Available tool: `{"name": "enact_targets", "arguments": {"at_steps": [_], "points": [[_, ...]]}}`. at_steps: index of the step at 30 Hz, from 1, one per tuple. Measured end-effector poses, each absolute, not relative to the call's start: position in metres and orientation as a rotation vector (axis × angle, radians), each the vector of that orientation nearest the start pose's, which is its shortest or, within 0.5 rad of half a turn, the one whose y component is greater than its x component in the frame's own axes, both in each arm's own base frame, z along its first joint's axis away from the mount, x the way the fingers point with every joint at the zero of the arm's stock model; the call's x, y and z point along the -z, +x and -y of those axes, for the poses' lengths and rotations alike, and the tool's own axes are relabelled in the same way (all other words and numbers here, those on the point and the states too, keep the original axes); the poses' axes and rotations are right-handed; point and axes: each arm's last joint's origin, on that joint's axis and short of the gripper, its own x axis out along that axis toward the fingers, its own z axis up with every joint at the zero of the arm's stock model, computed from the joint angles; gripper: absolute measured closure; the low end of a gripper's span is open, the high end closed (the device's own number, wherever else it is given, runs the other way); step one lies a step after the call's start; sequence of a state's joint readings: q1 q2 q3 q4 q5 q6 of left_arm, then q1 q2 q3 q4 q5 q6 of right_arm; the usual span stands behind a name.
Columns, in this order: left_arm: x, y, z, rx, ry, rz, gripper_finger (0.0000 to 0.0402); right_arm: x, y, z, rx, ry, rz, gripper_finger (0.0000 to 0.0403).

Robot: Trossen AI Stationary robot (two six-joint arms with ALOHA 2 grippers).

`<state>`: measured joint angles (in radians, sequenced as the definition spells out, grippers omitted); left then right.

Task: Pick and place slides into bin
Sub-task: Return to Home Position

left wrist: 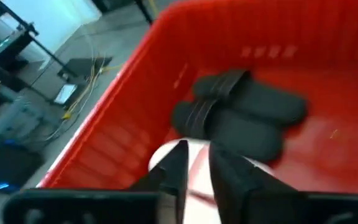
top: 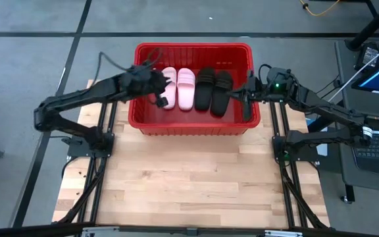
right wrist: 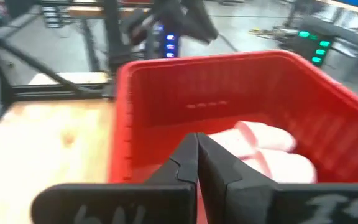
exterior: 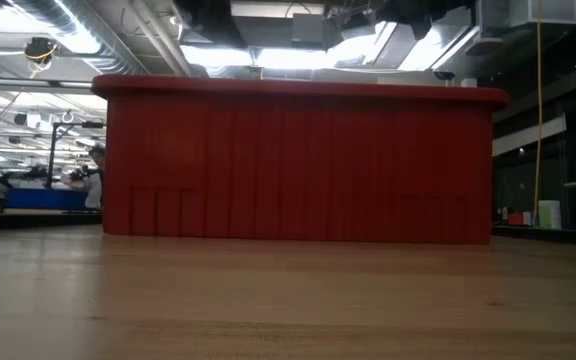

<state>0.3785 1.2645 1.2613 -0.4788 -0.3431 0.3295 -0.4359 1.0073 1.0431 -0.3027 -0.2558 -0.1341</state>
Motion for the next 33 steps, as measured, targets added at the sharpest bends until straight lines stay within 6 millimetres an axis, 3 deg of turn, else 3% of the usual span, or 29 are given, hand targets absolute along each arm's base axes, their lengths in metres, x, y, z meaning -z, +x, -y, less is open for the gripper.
{"name": "enact_targets", "arguments": {"at_steps": [4,9,17,23,28,33], "points": [[-0.389,0.233,-0.077,-0.577,0.200,-0.479,0.0392,-0.370,0.204,0.063,0.062,-0.055,-0.259,0.0394],[-0.401,0.224,-0.040,-0.490,0.168,-0.403,0.0400,-0.371,0.212,0.031,-0.067,-0.053,-0.249,0.0398],[-0.405,0.209,0.009,-0.351,0.198,-0.391,0.0400,-0.368,0.217,-0.018,-0.065,-0.071,-0.275,0.0399],[-0.401,0.185,0.020,-0.373,0.183,-0.468,0.0401,-0.365,0.225,-0.041,-0.120,-0.064,-0.259,0.0395],[-0.400,0.162,0.022,-0.301,0.192,-0.364,0.0401,-0.363,0.234,-0.051,-0.156,-0.062,-0.235,0.0394],[-0.370,0.131,0.016,-0.252,0.174,-0.234,0.0400,-0.358,0.248,-0.054,-0.112,-0.037,-0.216,0.0394]]}}
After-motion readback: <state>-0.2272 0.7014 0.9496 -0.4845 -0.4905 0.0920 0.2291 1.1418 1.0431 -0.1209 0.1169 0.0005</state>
